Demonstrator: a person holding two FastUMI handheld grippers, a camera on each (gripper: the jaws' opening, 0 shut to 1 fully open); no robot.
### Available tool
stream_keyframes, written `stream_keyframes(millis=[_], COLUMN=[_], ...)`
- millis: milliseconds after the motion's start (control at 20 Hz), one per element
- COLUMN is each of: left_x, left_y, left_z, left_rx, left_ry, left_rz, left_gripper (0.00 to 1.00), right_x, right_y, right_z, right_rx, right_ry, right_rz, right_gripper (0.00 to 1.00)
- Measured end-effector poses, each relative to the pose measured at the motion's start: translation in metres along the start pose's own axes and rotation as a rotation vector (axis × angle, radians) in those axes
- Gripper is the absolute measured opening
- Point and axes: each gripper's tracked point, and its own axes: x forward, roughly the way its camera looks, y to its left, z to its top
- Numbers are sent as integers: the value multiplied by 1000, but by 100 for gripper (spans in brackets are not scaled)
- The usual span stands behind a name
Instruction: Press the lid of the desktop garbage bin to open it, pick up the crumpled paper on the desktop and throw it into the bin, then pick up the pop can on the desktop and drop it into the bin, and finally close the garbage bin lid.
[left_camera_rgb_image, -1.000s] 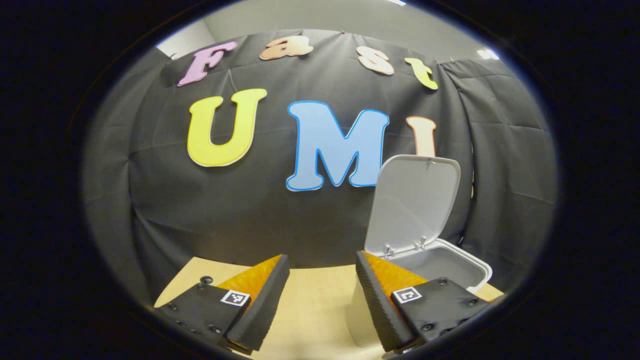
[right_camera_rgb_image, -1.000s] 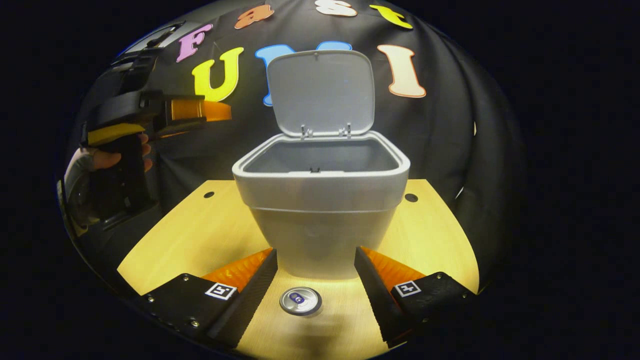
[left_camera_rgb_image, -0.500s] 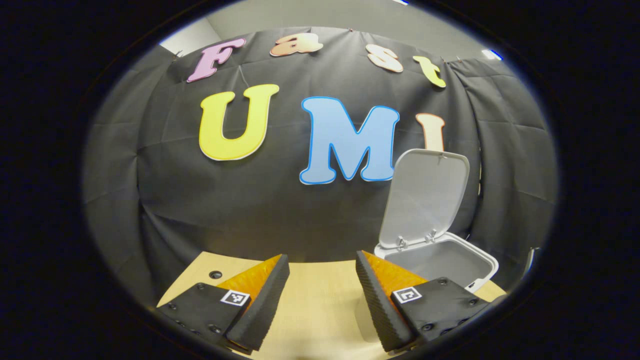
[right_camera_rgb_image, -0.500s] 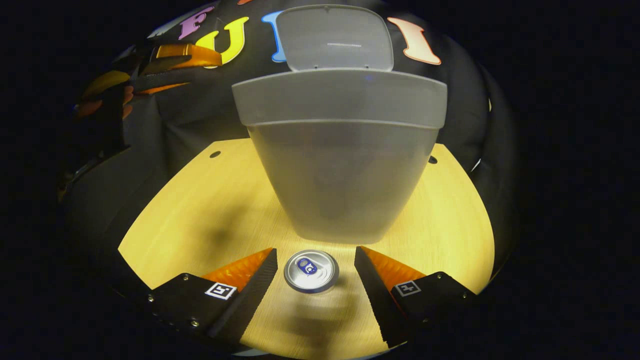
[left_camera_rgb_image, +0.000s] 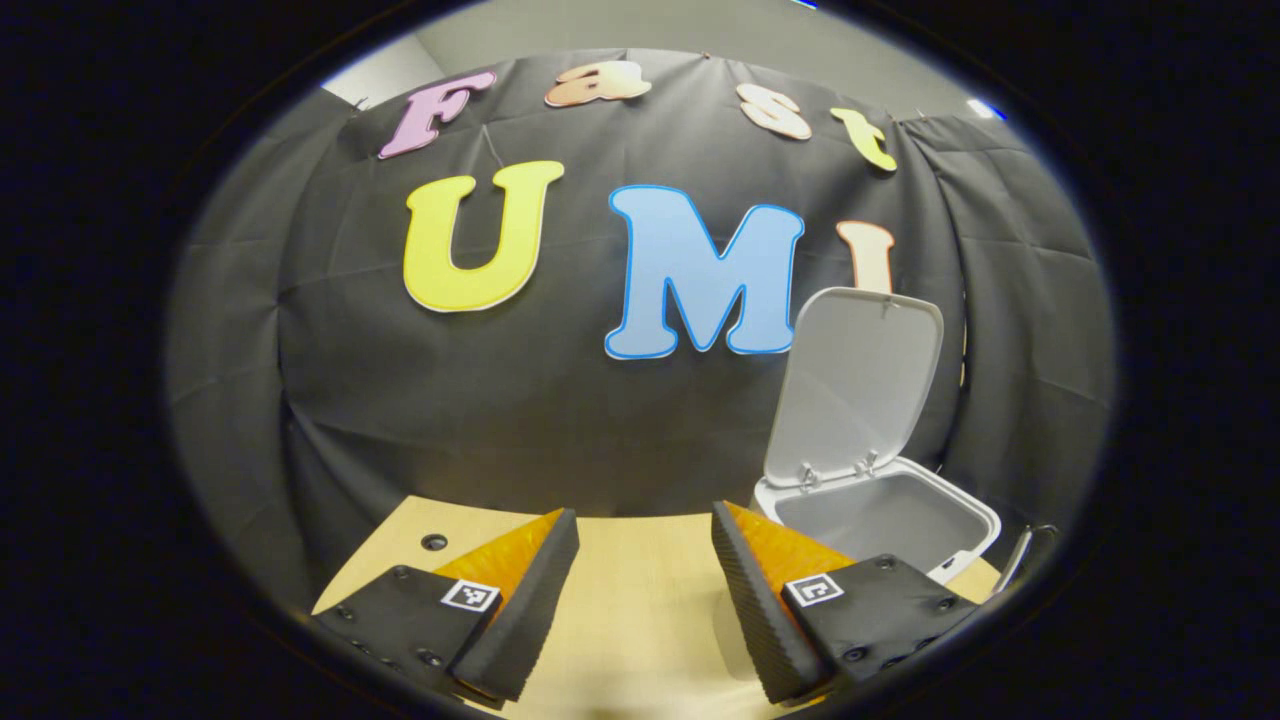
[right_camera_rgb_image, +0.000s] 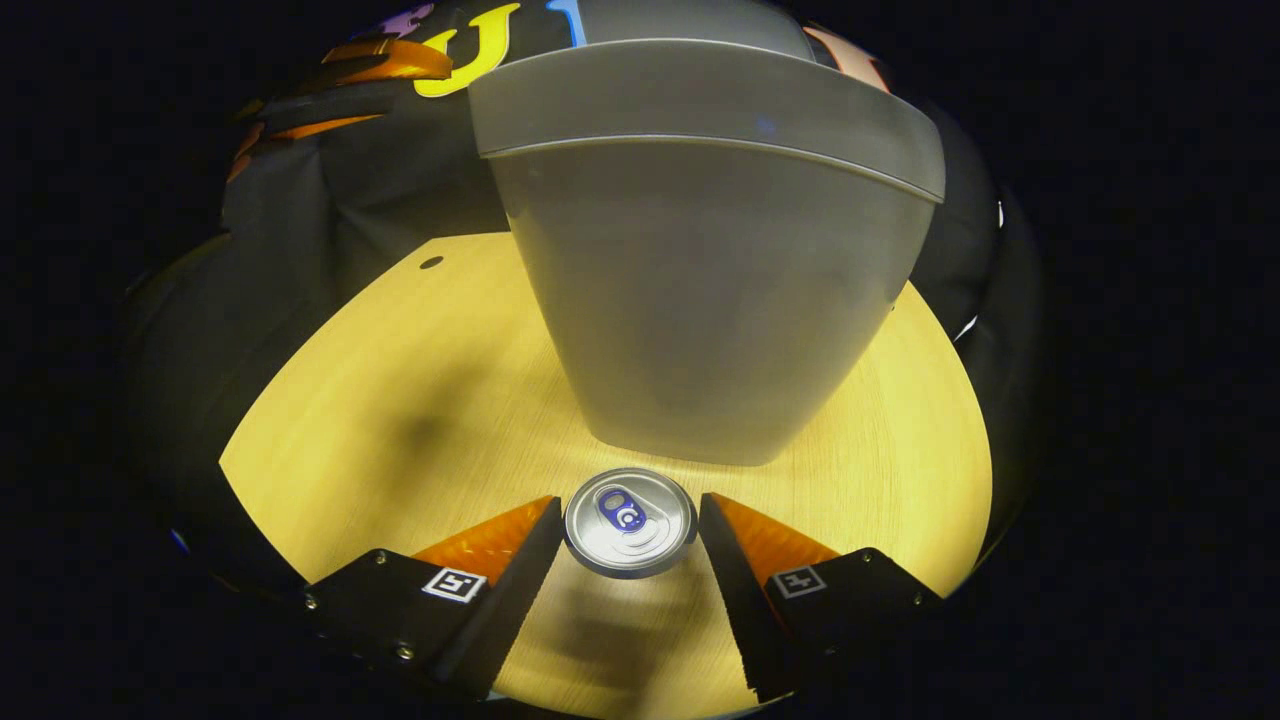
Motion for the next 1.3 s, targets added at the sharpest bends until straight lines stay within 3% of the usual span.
stream_keyframes(millis=[550,1300], left_x=[6,9], left_y=[-6,-14], left_z=[-9,-19], left_rx=[-6,-9], left_ry=[14,36], left_rz=[-8,-24], left_gripper=[89,89], right_x=[-21,-135], right_y=[2,12], right_z=[19,135], right_rx=[32,-33], right_ry=[-43,-292], right_rz=[44,110], right_gripper=[84,84])
